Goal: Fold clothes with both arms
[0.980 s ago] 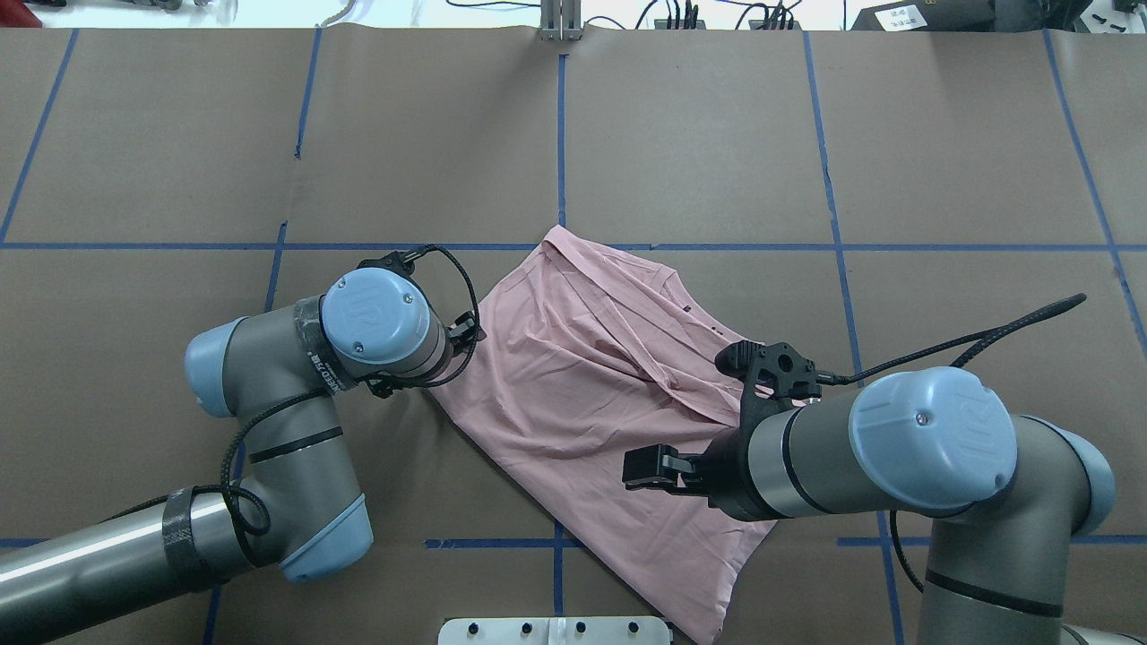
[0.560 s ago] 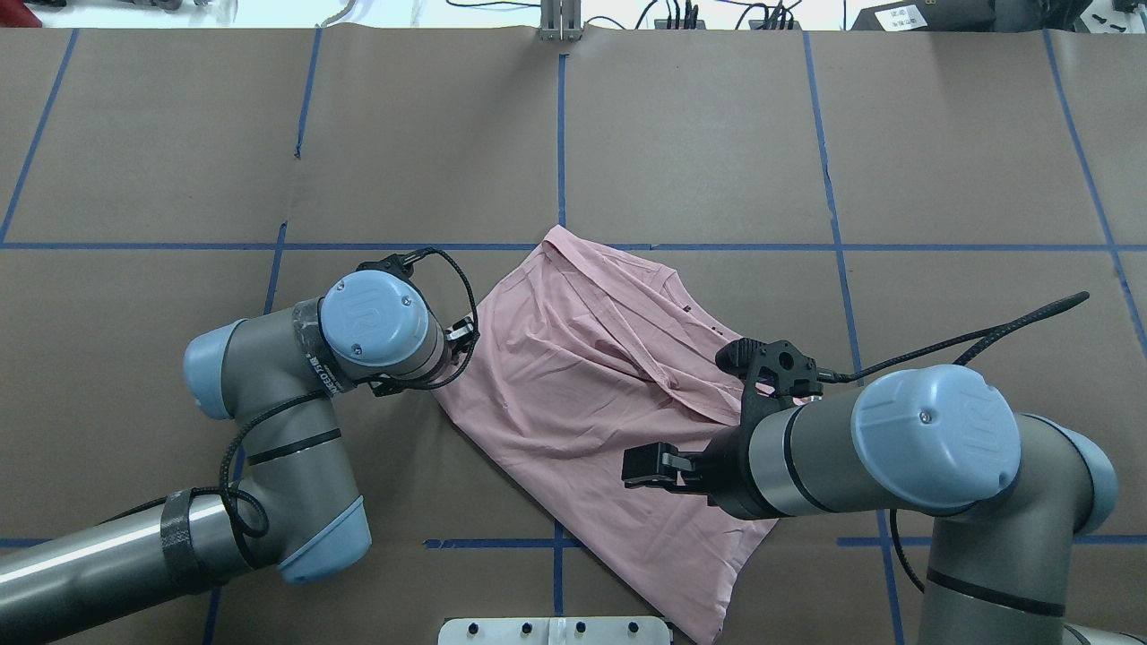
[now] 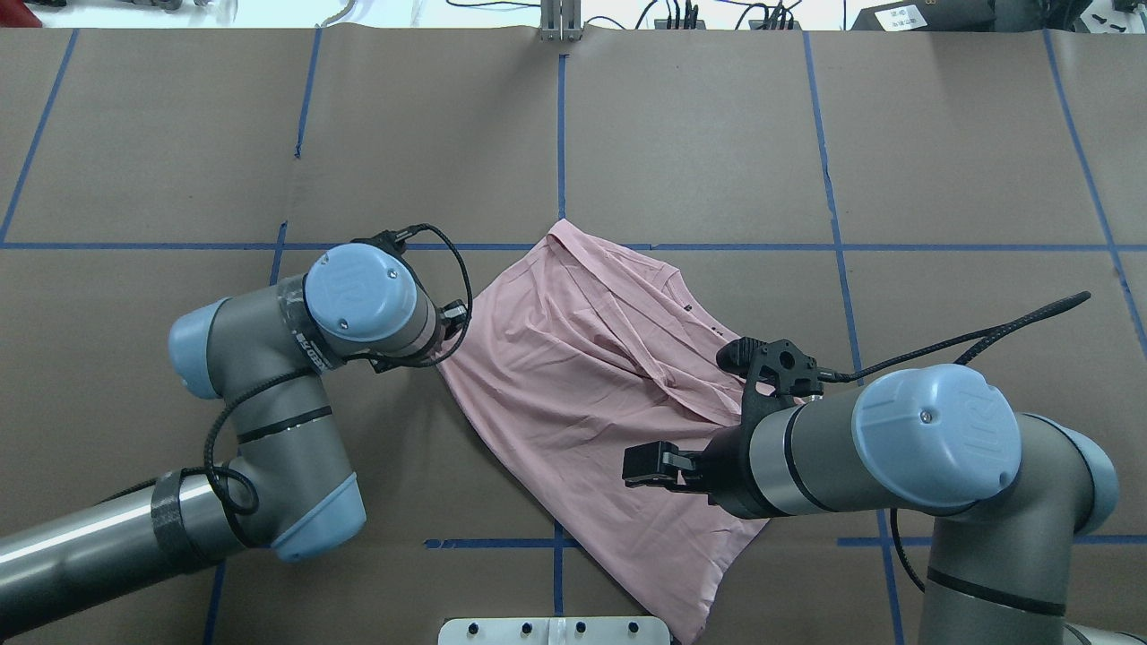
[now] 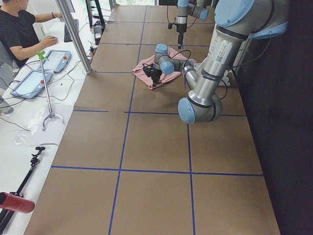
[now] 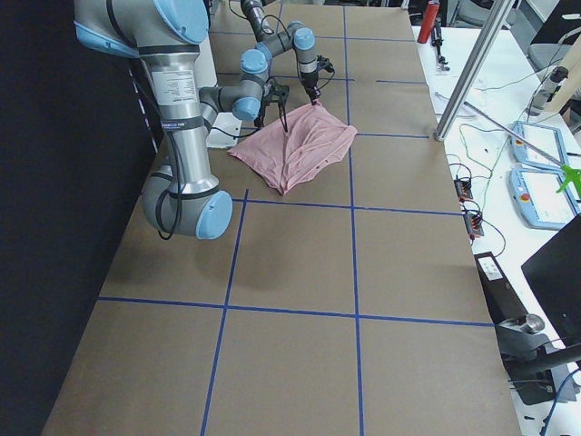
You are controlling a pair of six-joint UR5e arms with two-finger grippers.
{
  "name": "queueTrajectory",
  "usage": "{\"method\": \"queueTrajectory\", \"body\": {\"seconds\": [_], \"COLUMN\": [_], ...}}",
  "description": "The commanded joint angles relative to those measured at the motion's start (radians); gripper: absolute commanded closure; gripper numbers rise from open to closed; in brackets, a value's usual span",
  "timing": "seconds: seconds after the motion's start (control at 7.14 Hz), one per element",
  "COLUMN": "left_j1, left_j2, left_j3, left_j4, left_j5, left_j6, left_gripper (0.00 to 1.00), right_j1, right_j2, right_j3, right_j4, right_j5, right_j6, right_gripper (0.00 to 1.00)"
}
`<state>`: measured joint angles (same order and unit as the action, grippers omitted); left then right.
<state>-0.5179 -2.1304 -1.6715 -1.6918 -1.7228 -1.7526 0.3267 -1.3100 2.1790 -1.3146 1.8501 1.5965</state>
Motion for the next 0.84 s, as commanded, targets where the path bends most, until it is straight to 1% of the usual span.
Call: {"method": "queueTrajectory", "body": {"seconds": [0.0, 0.14, 0.28, 0.42, 0.56, 0.7], "left_j1": [-0.094, -0.141, -0.169, -0.197, -0.224, -0.241], "left_j2": [-0.015, -0.066, -0.156, -0.237, -0.285, -0.328], "left_j3": [0.053, 0.125, 0.274, 0.403, 0.476, 0.551], "left_j4": [-0.012, -0.066, -0.151, -0.233, -0.284, -0.349], "left_j5": [0.002, 0.003, 0.006, 0.006, 0.009, 0.034], "left_j6": [0.071, 0.073, 0.074, 0.085, 0.122, 0.145], "left_gripper": [1.0, 1.0, 1.0, 1.0, 1.0, 1.0], "right_j1": [0.018, 0.031, 0.049, 0.066, 0.074, 0.077], "right_j2": [0.0, 0.0, 0.0, 0.0, 0.0, -0.002], "right_j3": [-0.001, -0.001, -0.001, -0.002, -0.002, -0.004], "right_j4": [0.0, 0.0, 0.0, 0.0, 0.0, 0.0], "right_j5": [0.001, 0.003, 0.008, 0.009, 0.006, 0.003], "right_j6": [-0.001, -0.001, -0.003, -0.003, -0.003, -0.003], "right_gripper": [0.0, 0.0, 0.0, 0.0, 0.0, 0.0]}}
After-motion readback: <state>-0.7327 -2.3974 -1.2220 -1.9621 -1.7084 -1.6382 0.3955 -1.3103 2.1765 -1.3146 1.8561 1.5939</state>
